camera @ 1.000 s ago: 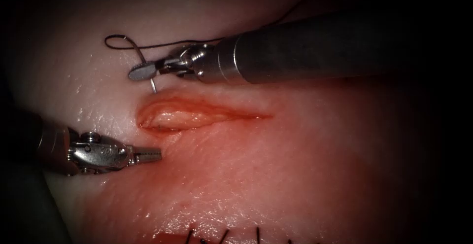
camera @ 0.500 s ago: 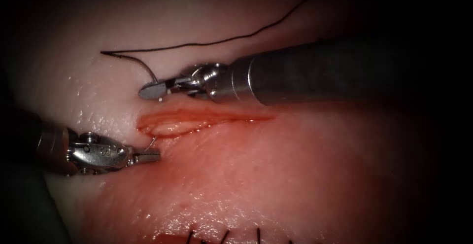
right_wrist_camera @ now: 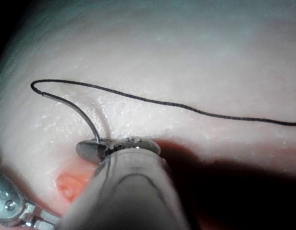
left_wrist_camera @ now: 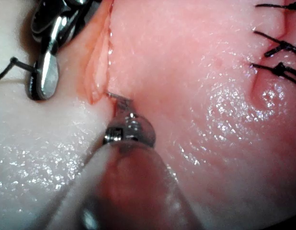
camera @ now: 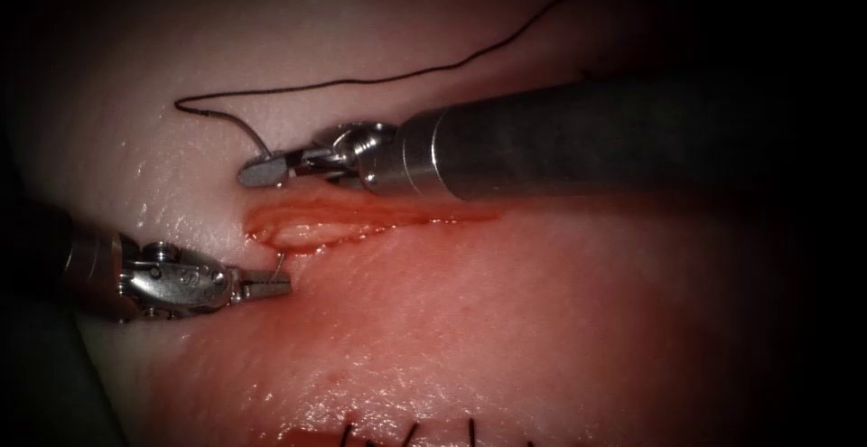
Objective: Wound Closure
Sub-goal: Use the right gripper to throw the needle through the top of the wound
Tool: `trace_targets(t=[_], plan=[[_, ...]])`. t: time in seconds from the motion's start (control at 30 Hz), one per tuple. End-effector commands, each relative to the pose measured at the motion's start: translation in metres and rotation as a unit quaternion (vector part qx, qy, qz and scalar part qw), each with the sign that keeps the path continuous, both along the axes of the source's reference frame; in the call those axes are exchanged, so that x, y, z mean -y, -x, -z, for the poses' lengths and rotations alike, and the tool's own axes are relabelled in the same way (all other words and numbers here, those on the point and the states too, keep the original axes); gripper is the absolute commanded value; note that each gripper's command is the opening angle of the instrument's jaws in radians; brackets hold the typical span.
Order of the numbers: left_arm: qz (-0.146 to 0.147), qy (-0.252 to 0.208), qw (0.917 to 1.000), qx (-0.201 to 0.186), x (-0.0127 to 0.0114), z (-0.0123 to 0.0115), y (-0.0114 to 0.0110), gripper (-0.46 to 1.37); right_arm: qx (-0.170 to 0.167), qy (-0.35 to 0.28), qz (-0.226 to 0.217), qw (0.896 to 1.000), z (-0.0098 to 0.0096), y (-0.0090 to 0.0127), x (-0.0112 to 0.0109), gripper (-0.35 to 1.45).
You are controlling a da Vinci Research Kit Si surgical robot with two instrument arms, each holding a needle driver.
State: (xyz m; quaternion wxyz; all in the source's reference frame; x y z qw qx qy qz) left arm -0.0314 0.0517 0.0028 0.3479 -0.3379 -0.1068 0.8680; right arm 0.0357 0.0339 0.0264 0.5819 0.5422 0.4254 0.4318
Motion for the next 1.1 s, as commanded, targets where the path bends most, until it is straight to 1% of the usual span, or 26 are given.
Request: trace_targets(t=[0.03, 0.27, 0.33, 0.57, 0.67, 0.73, 0.77, 0.8, 0.83, 0.87, 0.9, 0.93, 0.97, 1.0, 1.07, 1.1], plan=[[-0.002, -0.002, 1.0, 0.002, 0.0, 0.0, 0.0, -0.35, 0.001, 0.001, 0.001, 1.0, 0.0, 0.0001, 0.0001, -0.35], [-0.001, -0.002, 1.0, 0.004, -0.0001, 0.0, -0.0001, -0.35, -0.002, 0.003, 0.007, 1.0, 0.0, 0.0007, 0.001, -0.35], [-0.001, -0.001, 1.0, 0.003, -0.0002, 0.0001, -0.0001, -0.35, -0.005, 0.007, 0.011, 1.0, 0.0001, 0.0008, 0.0016, -0.35], [0.001, -0.001, 1.0, 0.003, -0.0004, 0.0001, -0.0002, -0.35, -0.009, 0.008, 0.019, 1.0, 0.0004, 0.0007, 0.003, -0.35], [0.001, -0.001, 1.0, 0.003, -0.0004, 0.0001, -0.0002, -0.35, -0.018, 0.031, 0.022, 0.999, 0.0004, 0.0006, 0.0032, -0.35], [0.001, -0.001, 1.0, 0.003, -0.0004, 0.0001, -0.0002, -0.35, -0.032, 0.075, 0.023, 0.996, 0.0004, 0.0005, 0.0027, -0.35], [0.001, -0.001, 1.0, 0.003, -0.0004, 0.0001, -0.0002, -0.35, -0.035, 0.113, 0.014, 0.993, 0.0002, 0.0004, 0.0021, -0.35], [0.001, -0.001, 1.0, 0.003, -0.0004, 0.0001, -0.0002, -0.35, -0.034, 0.123, 0.009, 0.992, 0.0002, 0.0004, 0.0018, -0.35], [0.001, -0.001, 1.0, 0.003, -0.0004, 0.0001, -0.0002, -0.35, -0.029, 0.148, -0.003, 0.988, 0.0, 0.0004, 0.0012, -0.17], [0.001, -0.001, 1.0, 0.003, -0.0004, 0.0001, -0.0002, -0.35, -0.023, 0.159, -0.012, 0.987, -0.0002, 0.0005, 0.0007, -0.01], [0.001, -0.001, 1.0, 0.003, -0.0003, 0.0001, -0.0002, -0.35, -0.013, 0.169, -0.027, 0.985, -0.0004, 0.0007, -0.0003, 0.19], [0.001, -0.001, 1.0, 0.003, -0.0003, 0.0001, -0.0002, -0.35, -0.011, 0.169, -0.032, 0.985, -0.0005, 0.0007, -0.0005, 0.23], [0.001, -0.001, 1.0, 0.002, -0.0003, 0.0001, -0.0002, -0.35, -0.006, 0.174, -0.04, 0.984, -0.0006, 0.0008, -0.0011, 0.38], [0.001, -0.001, 1.0, 0.003, -0.0003, 0.0001, -0.0002, -0.35, 0.001, 0.176, -0.054, 0.983, -0.0008, 0.001, -0.002, 0.62], [0.001, -0.001, 1.0, 0.003, -0.0003, 0.0001, -0.0002, -0.35, 0.004, 0.19, -0.073, 0.979, -0.0011, 0.0012, -0.0034, 0.82], [0.001, -0.001, 1.0, 0.003, -0.0003, 0.0001, -0.0002, -0.35, 0.001, 0.209, -0.086, 0.974, -0.0011, 0.0015, -0.0043, 0.89]])
